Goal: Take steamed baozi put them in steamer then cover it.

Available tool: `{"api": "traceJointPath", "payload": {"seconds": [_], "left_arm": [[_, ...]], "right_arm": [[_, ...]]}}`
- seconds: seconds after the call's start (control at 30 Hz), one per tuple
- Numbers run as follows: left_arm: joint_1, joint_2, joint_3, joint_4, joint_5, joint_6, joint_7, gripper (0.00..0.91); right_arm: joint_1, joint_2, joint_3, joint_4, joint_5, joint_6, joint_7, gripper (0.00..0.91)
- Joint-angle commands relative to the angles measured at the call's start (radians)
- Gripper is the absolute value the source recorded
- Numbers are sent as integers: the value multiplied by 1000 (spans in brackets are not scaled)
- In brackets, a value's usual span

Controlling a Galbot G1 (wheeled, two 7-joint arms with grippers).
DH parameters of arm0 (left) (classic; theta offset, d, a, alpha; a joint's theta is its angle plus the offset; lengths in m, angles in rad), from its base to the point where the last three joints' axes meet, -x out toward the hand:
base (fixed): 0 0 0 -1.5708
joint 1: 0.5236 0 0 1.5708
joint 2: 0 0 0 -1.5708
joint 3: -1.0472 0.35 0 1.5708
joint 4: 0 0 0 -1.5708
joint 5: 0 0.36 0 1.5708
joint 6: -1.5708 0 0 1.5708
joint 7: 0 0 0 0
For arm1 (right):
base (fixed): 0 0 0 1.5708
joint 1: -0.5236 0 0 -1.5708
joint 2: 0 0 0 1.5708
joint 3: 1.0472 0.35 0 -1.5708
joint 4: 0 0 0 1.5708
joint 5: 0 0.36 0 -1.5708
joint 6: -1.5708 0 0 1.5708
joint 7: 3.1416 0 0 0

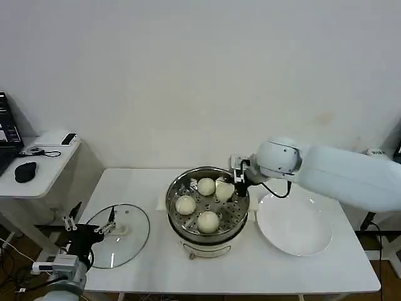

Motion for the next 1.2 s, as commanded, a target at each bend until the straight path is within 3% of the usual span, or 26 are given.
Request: {"api": "traceJointPath", "payload": {"seconds": [0.03, 0.4, 0.43, 0.63, 0.83, 0.93, 1.0, 1.1, 1.2], "left_arm": [[-2, 3, -1, 9, -2, -2, 0, 907], [0, 8, -12, 12, -5, -7, 1, 907], [1, 10, -14, 9, -6, -7, 1, 907], [6, 14, -27, 1, -9, -5, 0, 907], [7, 9, -26, 1, -8, -6, 0, 907], [4, 6, -23, 4, -7, -6, -1, 907], [2, 4, -21, 6, -7, -7, -1, 907], [3, 3, -20, 8, -5, -14, -4, 907], [3, 3, -18, 23, 29, -52, -7, 907]], "right_arm": [[-48, 24, -25, -50, -29, -23, 18, 655], [-70, 49, -8, -86, -43, -22, 24, 675], [-77, 51, -2, -89, -47, -22, 28, 907], [-90, 46, 28, -78, -48, -22, 35, 907], [-85, -1, 103, -7, -8, -14, 76, 907], [-86, -56, 150, 73, 13, -11, 131, 907], [-127, -108, 213, 127, 38, 0, 204, 907], [-215, -152, 307, 164, 40, 54, 341, 907], [-424, -183, 503, 193, 46, 165, 496, 907]]}}
